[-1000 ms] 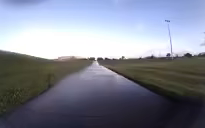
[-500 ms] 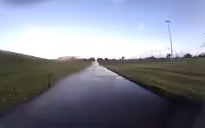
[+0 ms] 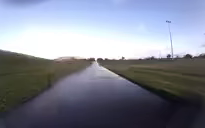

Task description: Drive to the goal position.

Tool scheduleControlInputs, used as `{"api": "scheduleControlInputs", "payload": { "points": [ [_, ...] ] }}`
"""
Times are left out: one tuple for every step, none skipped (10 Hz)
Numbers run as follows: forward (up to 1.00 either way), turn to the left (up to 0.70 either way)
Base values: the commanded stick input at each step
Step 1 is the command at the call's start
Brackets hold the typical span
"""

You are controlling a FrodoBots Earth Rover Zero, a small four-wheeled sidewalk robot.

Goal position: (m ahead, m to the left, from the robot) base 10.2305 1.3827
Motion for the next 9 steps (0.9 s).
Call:
{"api": "scheduleControlInputs", "payload": {
  "points": [
    [0.45, 0.27],
    [0.45, 0.27],
    [0.45, 0.00],
    [0.45, 0.00],
    [0.45, 0.00],
    [0.45, 0.00],
    [0.45, 0.00],
    [0.45, 0.00],
    [0.45, 0.00]
  ]
}}
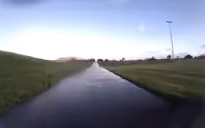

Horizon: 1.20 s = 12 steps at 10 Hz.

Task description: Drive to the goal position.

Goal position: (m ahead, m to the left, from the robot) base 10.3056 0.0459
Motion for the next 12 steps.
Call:
{"api": "scheduleControlInputs", "payload": {
  "points": [
    [0.45, 0.00],
    [0.45, 0.00],
    [0.45, 0.00],
    [0.45, 0.00],
    [0.45, 0.00],
    [0.45, 0.00],
    [0.45, 0.00],
    [0.45, 0.00],
    [0.45, 0.00],
    [0.45, 0.00],
    [0.45, 0.00],
    [0.45, 0.00]
  ]
}}
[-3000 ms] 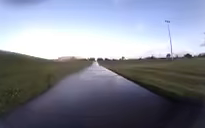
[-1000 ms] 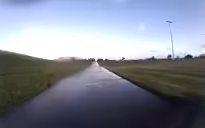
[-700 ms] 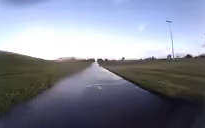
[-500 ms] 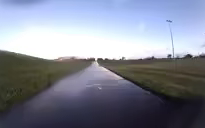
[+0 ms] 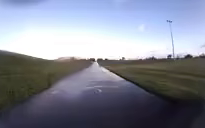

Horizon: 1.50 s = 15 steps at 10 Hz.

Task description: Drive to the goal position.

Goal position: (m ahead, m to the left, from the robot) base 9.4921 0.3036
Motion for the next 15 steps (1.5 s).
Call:
{"api": "scheduleControlInputs", "payload": {
  "points": [
    [0.45, 0.00],
    [0.45, 0.00],
    [0.45, 0.00],
    [0.45, 0.00],
    [0.45, 0.00],
    [0.45, 0.00],
    [0.45, 0.00],
    [0.45, 0.00],
    [0.45, 0.00],
    [0.45, 0.00],
    [0.45, 0.00],
    [0.45, 0.00],
    [0.45, 0.00],
    [0.45, 0.00],
    [0.45, 0.00]
  ]
}}
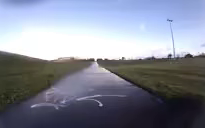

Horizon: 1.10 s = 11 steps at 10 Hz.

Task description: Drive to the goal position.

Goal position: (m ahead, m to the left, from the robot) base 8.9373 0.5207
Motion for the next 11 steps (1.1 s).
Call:
{"api": "scheduleControlInputs", "payload": {
  "points": [
    [0.45, 0.00],
    [0.45, 0.00],
    [0.45, 0.00],
    [0.45, 0.00],
    [0.45, 0.00],
    [0.45, 0.00],
    [0.45, 0.00],
    [0.45, 0.27],
    [0.45, 0.26],
    [0.45, 0.09],
    [0.45, 0.00]
  ]
}}
